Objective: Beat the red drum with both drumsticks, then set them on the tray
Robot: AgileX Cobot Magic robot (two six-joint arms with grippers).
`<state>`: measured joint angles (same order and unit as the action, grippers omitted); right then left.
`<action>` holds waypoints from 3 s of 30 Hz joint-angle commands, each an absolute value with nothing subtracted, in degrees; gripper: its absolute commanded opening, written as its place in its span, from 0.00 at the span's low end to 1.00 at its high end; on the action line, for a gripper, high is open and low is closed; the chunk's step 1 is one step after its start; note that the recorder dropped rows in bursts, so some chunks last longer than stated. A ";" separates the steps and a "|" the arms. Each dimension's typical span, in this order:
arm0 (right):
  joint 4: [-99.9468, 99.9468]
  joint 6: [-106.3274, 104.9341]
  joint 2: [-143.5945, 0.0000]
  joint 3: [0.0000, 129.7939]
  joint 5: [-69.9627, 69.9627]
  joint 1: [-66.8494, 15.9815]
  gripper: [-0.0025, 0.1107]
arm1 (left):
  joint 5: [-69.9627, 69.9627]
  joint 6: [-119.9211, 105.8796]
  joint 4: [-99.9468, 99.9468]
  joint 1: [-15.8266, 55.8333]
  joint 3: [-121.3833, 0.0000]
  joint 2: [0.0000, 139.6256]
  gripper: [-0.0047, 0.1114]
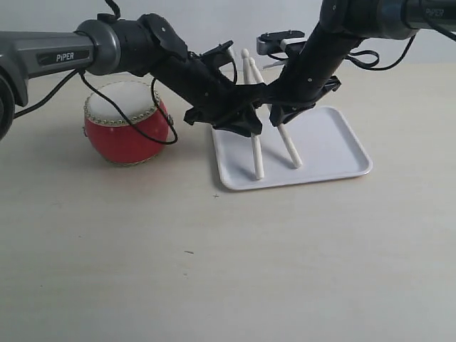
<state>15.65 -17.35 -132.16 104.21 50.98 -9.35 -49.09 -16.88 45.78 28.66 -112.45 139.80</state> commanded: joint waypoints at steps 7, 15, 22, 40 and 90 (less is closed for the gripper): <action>17.01 -18.04 -135.19 104.42 50.32 -9.33 0.02 | -47.78 -16.95 47.29 26.79 -112.83 143.46 0.04; 17.21 -18.19 -136.03 104.42 50.43 -9.33 0.05 | -47.50 -17.78 47.29 26.61 -112.83 143.49 0.04; 17.40 -18.32 -136.03 104.42 50.68 -9.33 0.31 | -46.72 -19.33 47.29 26.61 -112.83 143.49 0.37; 17.49 -18.32 -126.19 104.42 50.91 -9.33 0.32 | -52.57 -19.33 48.53 26.61 -119.62 141.53 0.46; 35.54 -25.29 -42.49 104.32 58.14 -9.33 0.02 | -55.56 -13.29 14.46 55.20 -100.08 49.41 0.04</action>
